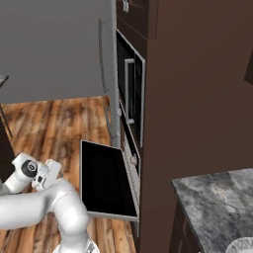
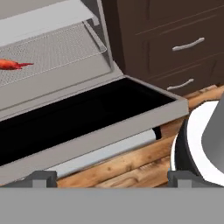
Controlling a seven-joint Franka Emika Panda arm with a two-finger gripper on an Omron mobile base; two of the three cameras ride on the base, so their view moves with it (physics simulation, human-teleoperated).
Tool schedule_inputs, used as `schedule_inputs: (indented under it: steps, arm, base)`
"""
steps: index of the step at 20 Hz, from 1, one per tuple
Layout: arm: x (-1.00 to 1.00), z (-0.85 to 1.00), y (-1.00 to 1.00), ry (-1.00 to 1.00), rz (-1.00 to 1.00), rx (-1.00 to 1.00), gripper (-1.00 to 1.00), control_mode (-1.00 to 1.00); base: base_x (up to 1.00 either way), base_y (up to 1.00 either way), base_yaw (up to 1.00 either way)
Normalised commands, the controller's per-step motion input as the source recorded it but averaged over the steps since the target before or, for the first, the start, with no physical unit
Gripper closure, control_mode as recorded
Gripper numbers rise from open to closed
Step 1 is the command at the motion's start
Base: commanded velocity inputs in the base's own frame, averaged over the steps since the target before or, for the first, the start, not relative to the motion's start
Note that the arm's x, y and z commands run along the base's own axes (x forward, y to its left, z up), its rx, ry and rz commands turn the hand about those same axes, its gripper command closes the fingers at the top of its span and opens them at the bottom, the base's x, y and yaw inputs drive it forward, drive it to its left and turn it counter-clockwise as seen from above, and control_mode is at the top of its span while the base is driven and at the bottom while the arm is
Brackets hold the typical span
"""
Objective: Place the fish on the bottom rack of the oven, and slide the tray back inside. Close the oven door.
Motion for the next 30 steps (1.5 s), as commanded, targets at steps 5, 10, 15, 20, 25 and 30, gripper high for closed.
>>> schedule_inputs:
  steps: [5,10,15,20,25,30]
  arm:
    - [0.62,-0.6,0.03,-0.05,-0.07,0.0,-1.0,-1.0]
    - [0.65,-0.7,0.24,0.0,0.0,0.0,-1.0,-1.0]
    - [0.73,-0.54,0.32,0.02,0.0,-0.03,-1.0,-1.0]
    - [0.7,-0.62,0.13,0.0,0.0,-0.12,-1.0,-1.0]
    - [0.72,-0.82,0.14,0.01,0.0,-0.19,-1.0,-1.0]
    - [0.86,-1.0,0.3,0.01,0.0,-0.25,-1.0,-1.0]
  base:
    - [0.0,0.0,0.0]
    - [0.0,0.0,0.0]
    - [0.0,0.0,0.0]
    - [0.0,0.0,0.0]
    - [0.0,0.0,0.0]
    - [0.0,0.0,0.0]
